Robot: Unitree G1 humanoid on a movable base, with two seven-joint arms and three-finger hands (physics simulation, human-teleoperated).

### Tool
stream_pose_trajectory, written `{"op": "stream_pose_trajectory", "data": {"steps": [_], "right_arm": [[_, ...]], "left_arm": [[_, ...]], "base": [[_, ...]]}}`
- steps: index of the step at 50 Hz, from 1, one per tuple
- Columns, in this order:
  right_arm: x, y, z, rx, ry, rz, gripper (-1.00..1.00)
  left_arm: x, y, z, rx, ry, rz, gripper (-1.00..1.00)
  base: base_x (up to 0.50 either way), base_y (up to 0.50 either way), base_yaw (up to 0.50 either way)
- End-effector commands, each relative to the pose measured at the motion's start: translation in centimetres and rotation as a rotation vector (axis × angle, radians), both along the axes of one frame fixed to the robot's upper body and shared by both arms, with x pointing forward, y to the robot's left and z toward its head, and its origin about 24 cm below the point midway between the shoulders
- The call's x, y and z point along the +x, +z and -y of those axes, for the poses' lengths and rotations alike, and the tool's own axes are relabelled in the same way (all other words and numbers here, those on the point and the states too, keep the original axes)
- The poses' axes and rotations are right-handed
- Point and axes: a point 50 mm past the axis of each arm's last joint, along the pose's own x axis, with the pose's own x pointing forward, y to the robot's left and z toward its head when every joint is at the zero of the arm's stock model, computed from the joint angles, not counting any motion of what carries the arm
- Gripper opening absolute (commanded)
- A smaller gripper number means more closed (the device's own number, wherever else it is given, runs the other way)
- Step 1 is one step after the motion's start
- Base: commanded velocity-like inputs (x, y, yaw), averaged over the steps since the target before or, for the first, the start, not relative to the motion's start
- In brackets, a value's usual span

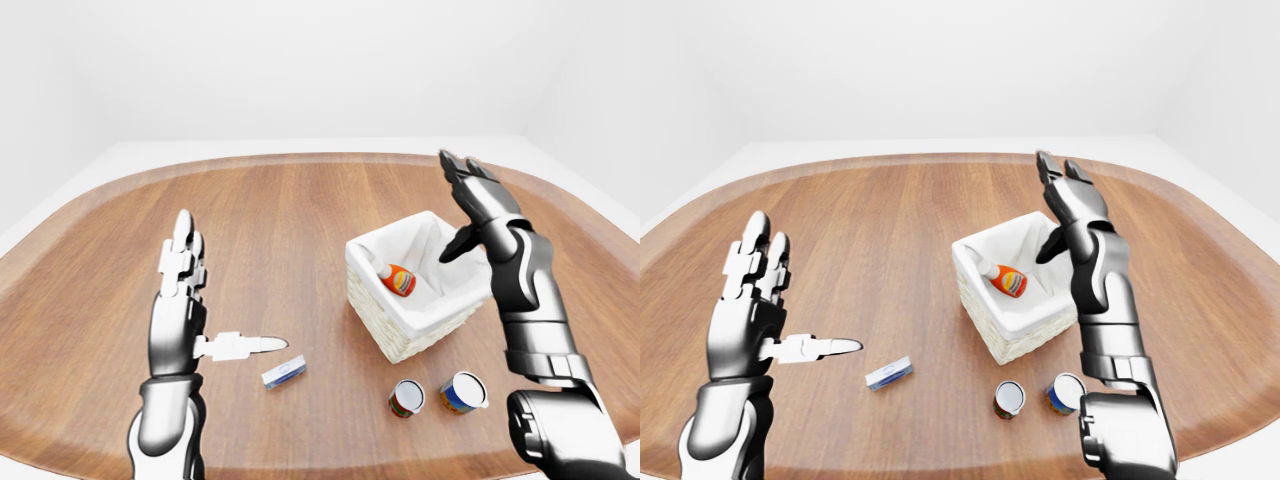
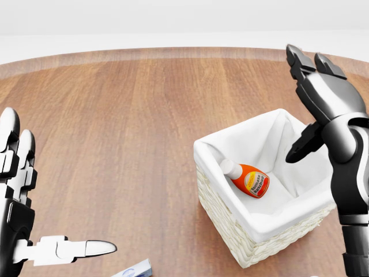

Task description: Pick up the ketchup, and put it in the basket.

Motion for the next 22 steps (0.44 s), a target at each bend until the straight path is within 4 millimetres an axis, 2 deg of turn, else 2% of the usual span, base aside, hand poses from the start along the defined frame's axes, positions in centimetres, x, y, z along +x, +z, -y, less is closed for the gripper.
{"op": "stream_pose_trajectory", "data": {"steps": [1, 2, 3, 5, 8, 9, 11, 18, 22], "right_arm": [[-9.6, 8.8, -3.8, -0.15, 0.201, 0.286, 1.0], [-11.1, 9.8, -4.3, -0.169, 0.213, 0.363, 1.0], [-11.2, 9.8, -4.3, -0.17, 0.213, 0.368, 1.0], [-14.1, 11.1, -5.3, -0.208, 0.227, 0.502, 1.0], [-17.1, 11.7, -6.4, -0.234, 0.248, 0.625, 1.0], [-17.2, 11.7, -6.4, -0.235, 0.248, 0.629, 1.0], [-19.2, 12.1, -7.0, -0.252, 0.253, 0.715, 1.0], [-20.2, 13.2, -5.2, -0.071, 0.118, 0.851, 1.0], [-20.7, 13.8, -4.1, -0.024, 0.062, 0.908, 1.0]], "left_arm": [[0.0, -0.1, 0.1, -0.001, 0.001, -0.003, 1.0], [0.0, -0.1, 0.1, 0.001, -0.001, -0.005, 1.0], [0.0, -0.1, 0.1, 0.001, -0.001, -0.005, 1.0], [0.0, -0.1, 0.1, 0.001, -0.001, -0.006, 1.0], [0.0, 0.0, 0.2, 0.004, -0.003, -0.002, 1.0], [0.0, 0.0, 0.2, 0.004, -0.003, -0.002, 1.0], [-0.2, 0.5, 0.2, 0.009, -0.007, 0.024, 1.0], [-0.2, 0.9, 0.2, 0.014, -0.006, 0.042, 1.0], [-0.2, 1.2, 0.2, 0.016, -0.006, 0.055, 1.0]], "base": [[0.0, 0.0, 0.0], [0.0, 0.0, 0.0], [0.0, 0.0, 0.0], [0.0, 0.0, 0.0], [0.0, 0.0, 0.0], [0.0, 0.0, 0.0], [0.0, 0.0, 0.0], [0.0, 0.0, 0.0], [0.0, 0.0, 0.0]]}}
